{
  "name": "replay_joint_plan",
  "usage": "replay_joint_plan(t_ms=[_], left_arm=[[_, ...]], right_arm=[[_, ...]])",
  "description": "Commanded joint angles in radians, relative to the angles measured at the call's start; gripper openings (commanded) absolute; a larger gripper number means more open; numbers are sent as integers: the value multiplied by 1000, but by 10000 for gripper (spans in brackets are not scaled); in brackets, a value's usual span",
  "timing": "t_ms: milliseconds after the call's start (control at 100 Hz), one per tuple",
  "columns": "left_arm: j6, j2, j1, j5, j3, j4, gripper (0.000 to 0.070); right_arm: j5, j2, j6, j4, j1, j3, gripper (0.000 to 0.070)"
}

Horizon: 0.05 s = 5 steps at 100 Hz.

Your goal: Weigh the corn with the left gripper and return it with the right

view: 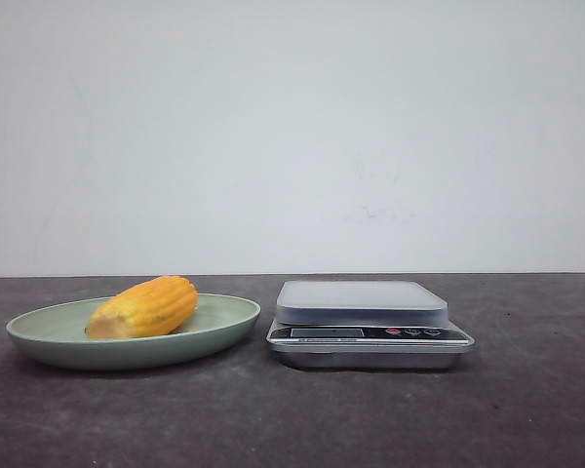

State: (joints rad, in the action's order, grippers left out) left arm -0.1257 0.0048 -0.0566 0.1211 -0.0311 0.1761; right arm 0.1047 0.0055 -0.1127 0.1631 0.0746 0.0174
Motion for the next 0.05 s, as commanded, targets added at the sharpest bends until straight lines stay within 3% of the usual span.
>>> replay_joint_plan(t_ms=[0,40], left_arm=[[2,-1,0,-1,17,6,0],[2,-1,0,-1,17,6,0]], right_arm=[[1,-2,-7,-13,0,-4,10],[1,-2,-7,-13,0,-4,10]])
